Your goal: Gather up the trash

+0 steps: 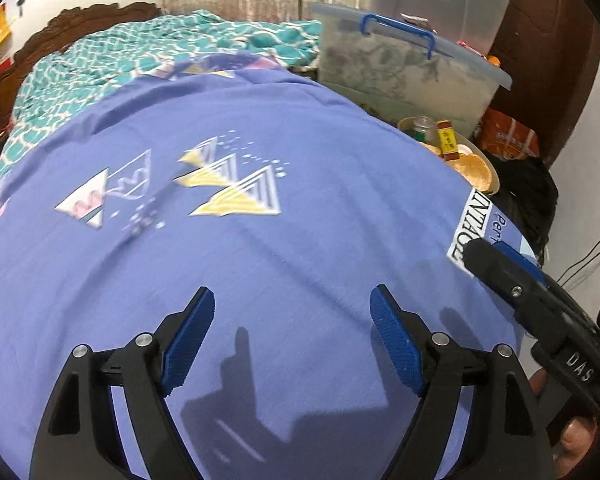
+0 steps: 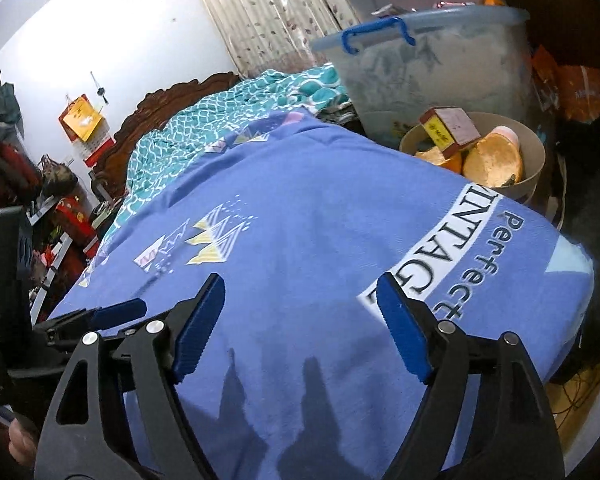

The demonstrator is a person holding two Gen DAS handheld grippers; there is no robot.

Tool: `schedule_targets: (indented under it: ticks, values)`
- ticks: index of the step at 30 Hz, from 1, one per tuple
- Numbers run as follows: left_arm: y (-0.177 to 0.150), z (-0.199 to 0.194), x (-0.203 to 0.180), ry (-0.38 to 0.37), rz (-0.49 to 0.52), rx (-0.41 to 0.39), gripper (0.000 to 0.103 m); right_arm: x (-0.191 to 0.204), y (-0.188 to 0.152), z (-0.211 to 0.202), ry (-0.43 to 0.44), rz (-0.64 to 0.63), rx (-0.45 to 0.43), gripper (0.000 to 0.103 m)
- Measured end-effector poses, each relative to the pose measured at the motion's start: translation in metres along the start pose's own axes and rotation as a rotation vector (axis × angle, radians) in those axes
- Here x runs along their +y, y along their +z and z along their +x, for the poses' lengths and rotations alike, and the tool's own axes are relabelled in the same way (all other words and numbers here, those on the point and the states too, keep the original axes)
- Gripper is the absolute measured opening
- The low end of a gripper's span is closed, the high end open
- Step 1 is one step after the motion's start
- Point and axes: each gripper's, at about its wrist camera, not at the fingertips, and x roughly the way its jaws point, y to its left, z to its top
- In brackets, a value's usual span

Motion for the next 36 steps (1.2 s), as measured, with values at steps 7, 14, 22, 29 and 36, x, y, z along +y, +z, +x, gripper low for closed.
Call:
schedule_targets:
  ticks: [7, 14, 22, 29, 36]
  values:
    - [-0.011, -0.022, 0.012, 0.011, -0.034, -0.045, 0.077, 0.013, -0.003, -0.016, -0.025, -0.016, -0.009, 0.080]
    - [-0.016, -0.037, 0.009, 0.023, -0.034, -0.082, 0.081, 0.018, -0.006, -0.030, -0.042, -0.029, -0.031, 0.083]
    - [-0.014, -0.047, 0.004, 0.021, 0.008, -0.107, 0.082, 0.019, -0.005, -0.039, -0.080, -0.019, -0.041, 0.083]
    - [0.006, -0.056, 0.009, 0.010, 0.120, -0.134, 0.084, 0.032, 0.002, -0.047, -0.153, 0.000, -0.084, 0.084]
    - [0.038, -0.077, 0.011, -0.030, 0.229, -0.231, 0.094, 0.040, 0.011, -0.061, -0.238, 0.085, -0.123, 0.088]
